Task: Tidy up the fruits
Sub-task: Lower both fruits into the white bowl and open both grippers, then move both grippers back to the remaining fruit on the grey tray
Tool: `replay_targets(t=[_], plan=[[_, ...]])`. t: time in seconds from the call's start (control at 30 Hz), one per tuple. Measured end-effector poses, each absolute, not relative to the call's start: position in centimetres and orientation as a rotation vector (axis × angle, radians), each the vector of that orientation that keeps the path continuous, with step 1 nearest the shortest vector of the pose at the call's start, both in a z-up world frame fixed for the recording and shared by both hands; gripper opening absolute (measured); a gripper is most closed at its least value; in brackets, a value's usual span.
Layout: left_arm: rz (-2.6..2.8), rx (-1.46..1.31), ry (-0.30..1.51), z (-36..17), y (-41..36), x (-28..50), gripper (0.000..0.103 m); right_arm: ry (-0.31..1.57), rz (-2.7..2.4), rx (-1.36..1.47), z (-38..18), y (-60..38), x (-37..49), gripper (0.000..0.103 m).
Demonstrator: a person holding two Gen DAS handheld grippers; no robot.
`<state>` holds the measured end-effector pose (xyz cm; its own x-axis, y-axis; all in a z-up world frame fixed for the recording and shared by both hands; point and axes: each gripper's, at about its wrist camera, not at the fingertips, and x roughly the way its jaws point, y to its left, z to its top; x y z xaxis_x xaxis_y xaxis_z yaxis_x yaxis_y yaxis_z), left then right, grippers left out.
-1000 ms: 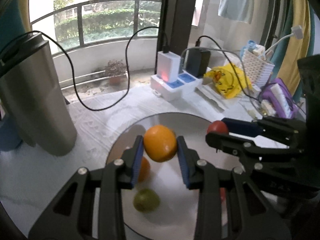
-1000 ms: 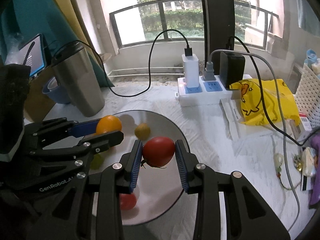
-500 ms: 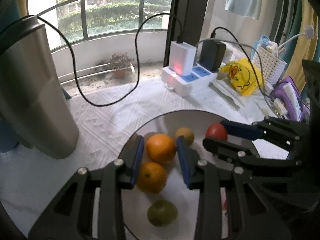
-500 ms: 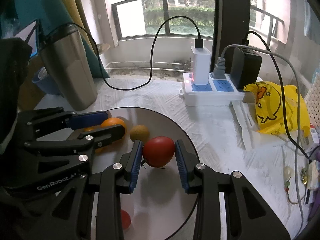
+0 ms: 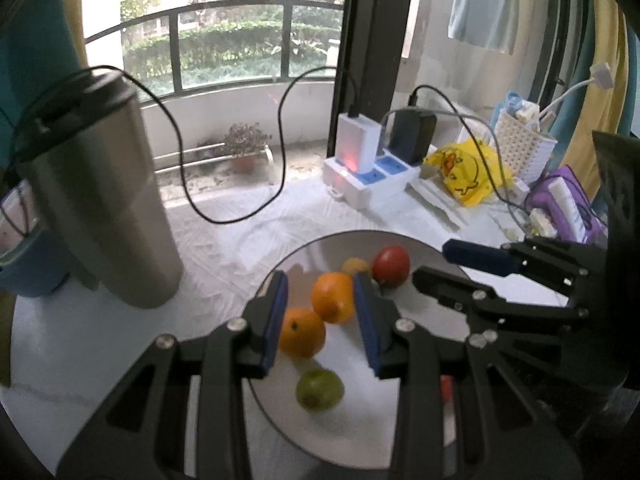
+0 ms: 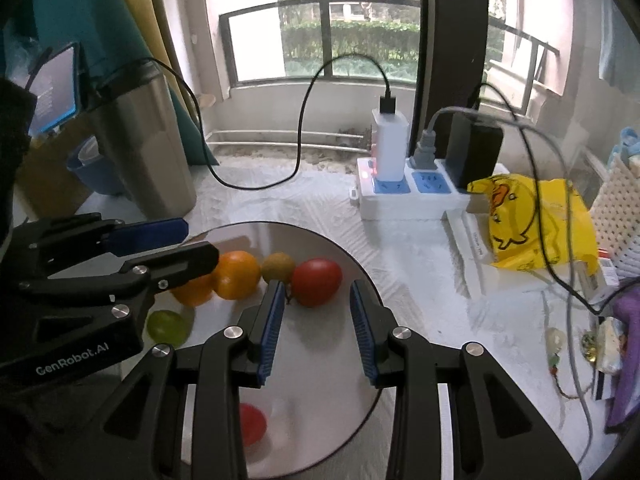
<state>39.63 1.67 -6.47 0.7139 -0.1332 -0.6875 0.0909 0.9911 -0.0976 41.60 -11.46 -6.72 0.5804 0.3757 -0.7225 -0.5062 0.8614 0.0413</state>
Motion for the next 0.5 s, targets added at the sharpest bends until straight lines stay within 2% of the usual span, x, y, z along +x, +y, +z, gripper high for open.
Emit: replay_targets(t=[0.17, 0.5], plan=[[-0.117, -0.079, 0.744, -5.5, 1.8, 37.5, 0.043, 0.777, 0.517, -0.17, -5.3, -12.1, 39.8, 0.036], [-0.118, -0.115, 0.705, -3.9, 1.5, 32.4, 0.045, 0.751, 0.503, -0.135, -3.4, -14.3, 35.1, 0.036]])
